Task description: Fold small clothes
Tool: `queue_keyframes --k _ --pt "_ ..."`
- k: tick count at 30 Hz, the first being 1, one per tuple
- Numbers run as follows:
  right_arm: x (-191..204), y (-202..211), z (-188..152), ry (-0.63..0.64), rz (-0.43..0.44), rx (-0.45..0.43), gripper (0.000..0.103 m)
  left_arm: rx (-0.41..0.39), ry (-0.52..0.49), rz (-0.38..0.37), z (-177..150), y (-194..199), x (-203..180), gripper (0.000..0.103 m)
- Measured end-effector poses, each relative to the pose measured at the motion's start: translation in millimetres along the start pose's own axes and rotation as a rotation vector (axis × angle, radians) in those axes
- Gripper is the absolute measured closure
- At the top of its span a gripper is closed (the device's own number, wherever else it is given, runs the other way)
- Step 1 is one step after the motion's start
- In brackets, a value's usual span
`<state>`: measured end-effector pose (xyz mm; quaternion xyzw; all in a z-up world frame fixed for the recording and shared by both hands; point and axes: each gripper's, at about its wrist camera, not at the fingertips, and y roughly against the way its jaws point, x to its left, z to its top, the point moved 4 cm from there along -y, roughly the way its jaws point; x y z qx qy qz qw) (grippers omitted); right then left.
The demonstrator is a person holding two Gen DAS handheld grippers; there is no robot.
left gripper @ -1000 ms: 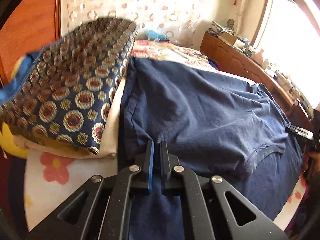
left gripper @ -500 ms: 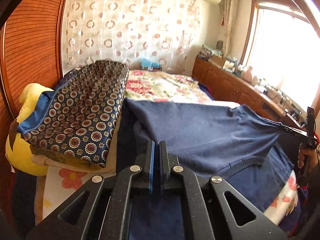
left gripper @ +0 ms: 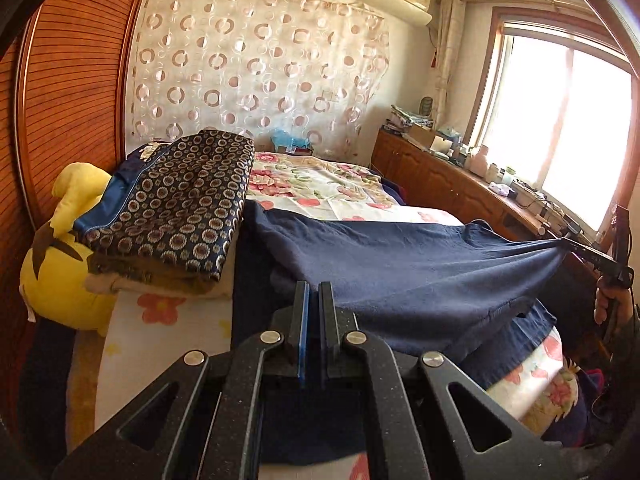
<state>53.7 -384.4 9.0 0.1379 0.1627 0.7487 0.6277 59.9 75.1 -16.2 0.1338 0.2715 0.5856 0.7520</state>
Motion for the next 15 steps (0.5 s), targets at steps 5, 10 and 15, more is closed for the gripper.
queue_keyframes --k 5,10,15 --pt "-7 4 -19 -0.013 -0.005 0.039 0.098 0.055 -0.006 0.013 -24 -4 1 0.098" --pt "-10 4 -47 -0.046 -0.006 0.103 0.098 0.122 -0.006 0.035 -50 -10 5 0.098" --pt "-11 -17 -58 -0.035 -0.013 0.183 0.098 0.159 0.009 0.069 -63 -16 9 0.098"
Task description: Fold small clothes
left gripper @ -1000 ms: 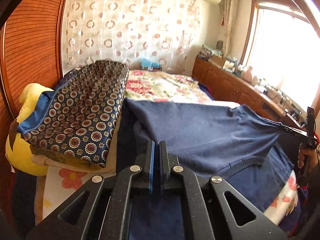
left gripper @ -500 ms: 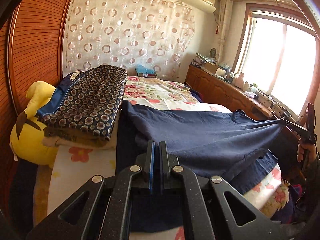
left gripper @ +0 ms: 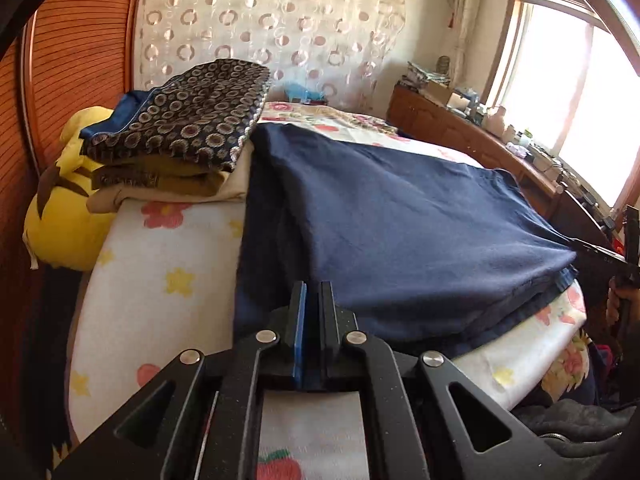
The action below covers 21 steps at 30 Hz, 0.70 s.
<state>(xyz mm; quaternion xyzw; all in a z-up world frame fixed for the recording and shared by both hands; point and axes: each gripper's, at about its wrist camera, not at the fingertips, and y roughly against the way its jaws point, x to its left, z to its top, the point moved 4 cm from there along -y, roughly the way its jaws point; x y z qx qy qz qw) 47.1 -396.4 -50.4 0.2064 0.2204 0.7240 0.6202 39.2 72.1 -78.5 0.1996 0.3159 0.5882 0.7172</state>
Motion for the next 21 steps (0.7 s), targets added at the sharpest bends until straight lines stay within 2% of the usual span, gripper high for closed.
queue_keyframes --k 2,7,9,11,12,13,16,21 --pt "2 -4 3 0.01 -0.008 0.012 0.098 0.003 0.003 0.032 0 -1 5 0.098" --pt "12 6 18 0.035 -0.021 0.015 0.088 -0.006 -0.005 0.017 5 5 8 0.065" --pt "14 11 19 0.044 -0.041 0.005 0.083 -0.009 -0.019 0.019 5 7 8 0.063" --pt "14 17 20 0.043 -0.052 -0.009 0.079 -0.013 -0.033 0.022 8 7 5 0.048" --pt "14 20 20 0.043 -0.06 -0.015 0.076 -0.017 -0.036 0.024 10 7 4 0.032" --pt "14 22 21 0.045 -0.069 -0.024 0.074 -0.023 -0.044 0.027 12 7 1 0.024" --pt "17 27 24 0.053 -0.08 -0.049 0.068 -0.026 -0.071 0.039 17 5 -3 0.024" --pt "36 16 19 0.077 -0.043 -0.062 0.058 -0.019 -0.087 0.054 22 -4 -8 0.024"
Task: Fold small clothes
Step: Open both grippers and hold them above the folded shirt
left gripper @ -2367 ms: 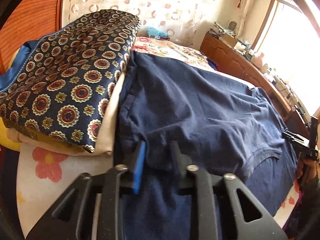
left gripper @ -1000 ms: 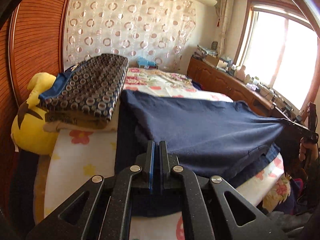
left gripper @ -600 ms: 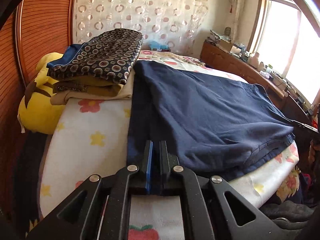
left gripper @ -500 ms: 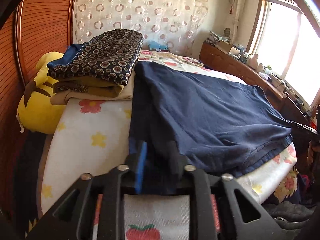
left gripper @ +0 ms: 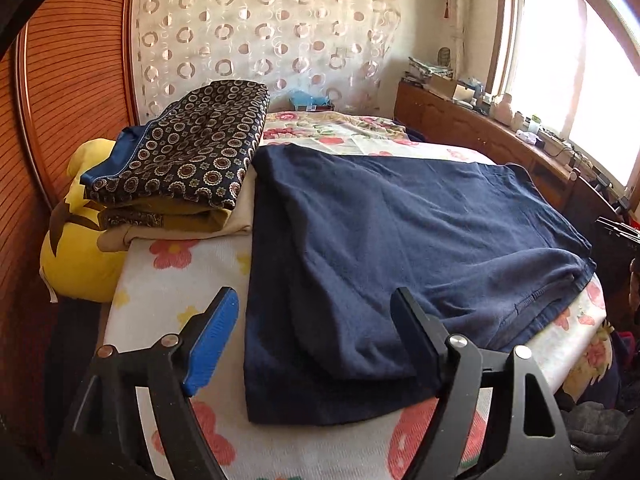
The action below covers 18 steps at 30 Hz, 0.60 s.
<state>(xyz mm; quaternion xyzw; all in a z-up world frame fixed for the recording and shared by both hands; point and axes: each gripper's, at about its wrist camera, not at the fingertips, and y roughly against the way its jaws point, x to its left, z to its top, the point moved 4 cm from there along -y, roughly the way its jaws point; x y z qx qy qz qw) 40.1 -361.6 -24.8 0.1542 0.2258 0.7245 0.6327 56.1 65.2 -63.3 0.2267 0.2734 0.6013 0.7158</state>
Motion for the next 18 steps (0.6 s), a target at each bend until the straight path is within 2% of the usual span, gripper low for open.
queue_keyframes --k 9,18 --pt "41 -34 -14 0.043 0.097 0.029 0.058 0.047 0.01 0.017 -5 -19 6 0.024" --pt "48 -58 -24 0.028 0.124 0.072 0.058 0.088 0.028 0.032 -20 -31 15 0.024"
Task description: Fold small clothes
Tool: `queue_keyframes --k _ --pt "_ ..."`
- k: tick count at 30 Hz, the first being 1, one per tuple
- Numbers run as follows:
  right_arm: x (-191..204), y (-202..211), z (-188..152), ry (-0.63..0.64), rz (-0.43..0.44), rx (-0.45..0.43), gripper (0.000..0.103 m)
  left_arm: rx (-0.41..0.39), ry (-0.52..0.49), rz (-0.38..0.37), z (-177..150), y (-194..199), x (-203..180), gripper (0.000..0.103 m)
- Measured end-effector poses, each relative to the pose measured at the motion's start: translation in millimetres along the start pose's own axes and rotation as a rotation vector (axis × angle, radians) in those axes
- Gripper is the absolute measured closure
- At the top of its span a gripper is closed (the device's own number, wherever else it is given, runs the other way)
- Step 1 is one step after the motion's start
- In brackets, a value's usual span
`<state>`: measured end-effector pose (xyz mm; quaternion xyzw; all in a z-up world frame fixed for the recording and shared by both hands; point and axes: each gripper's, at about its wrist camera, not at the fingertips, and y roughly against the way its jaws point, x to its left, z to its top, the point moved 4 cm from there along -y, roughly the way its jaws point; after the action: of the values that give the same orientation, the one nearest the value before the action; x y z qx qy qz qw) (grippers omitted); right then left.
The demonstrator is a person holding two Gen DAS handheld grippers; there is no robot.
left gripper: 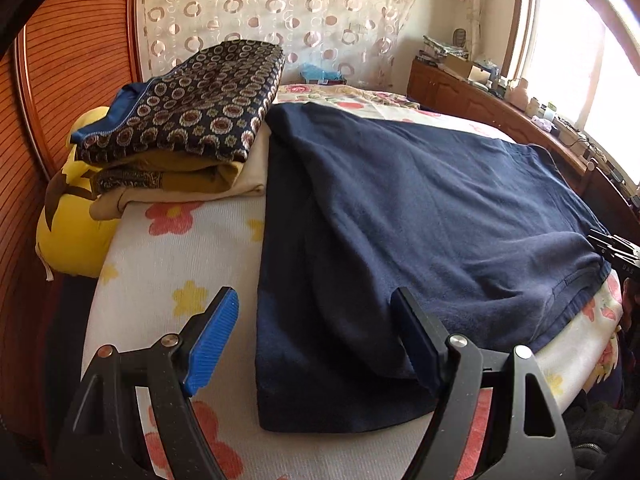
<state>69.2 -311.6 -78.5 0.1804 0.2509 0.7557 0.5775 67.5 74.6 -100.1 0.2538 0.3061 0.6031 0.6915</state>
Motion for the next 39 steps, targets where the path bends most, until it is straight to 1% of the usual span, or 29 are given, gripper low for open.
queue_keyframes --k 4,9,12,20,26,28,29,31,32,33,34,35,36,37,38,39 --pt "0 3 0 0.009 -0.015 -0.013 0.057 0.015 0.019 -0.008 -6 -3 6 0.024" --pt "17 7 -11 0.052 -0.072 -0.057 0.054 0.017 0.016 -0.004 -8 -5 7 0.024" --pt "17 6 -14 0.029 -0.063 -0.071 0.053 0.016 0.02 -0.008 -8 -4 7 0.024" --pt "20 8 -26 0.034 -0.058 -0.101 0.052 0.011 0.02 -0.01 -9 -3 7 0.024" --pt "15 5 -26 0.033 -0.062 -0.098 0.045 0.0 0.031 -0.046 -10 1 6 0.024" --pt "16 4 -24 0.029 -0.065 -0.093 0.042 -0.004 0.038 -0.066 -10 2 5 0.032" --pt "16 4 -23 0.028 -0.061 -0.088 0.04 -0.005 0.038 -0.077 -10 3 4 0.033" --pt "16 4 -22 0.027 -0.057 -0.077 0.036 -0.007 0.042 -0.108 -10 4 2 0.038" --pt "17 4 -21 0.028 -0.058 -0.072 0.035 -0.006 0.043 -0.113 -10 4 1 0.039" --pt "17 4 -20 0.029 -0.061 -0.066 0.033 -0.006 0.04 -0.113 -10 4 0 0.044" --pt "16 4 -18 0.024 -0.065 -0.058 0.031 -0.006 0.039 -0.115 -10 4 -1 0.051" --pt "15 4 -17 0.016 -0.064 -0.052 0.03 -0.007 0.037 -0.12 -10 4 -2 0.052" --pt "15 4 -16 0.01 -0.058 -0.045 0.027 -0.006 0.035 -0.124 -10 4 -3 0.056" --pt "16 4 -15 0.008 -0.05 -0.038 0.024 -0.006 0.032 -0.126 -11 4 -4 0.065" --pt "17 4 -15 0.012 -0.048 -0.03 0.023 -0.004 0.027 -0.13 -11 3 -5 0.068" --pt "18 4 -14 0.019 -0.052 -0.024 0.022 -0.004 0.023 -0.13 -10 3 -7 0.073"
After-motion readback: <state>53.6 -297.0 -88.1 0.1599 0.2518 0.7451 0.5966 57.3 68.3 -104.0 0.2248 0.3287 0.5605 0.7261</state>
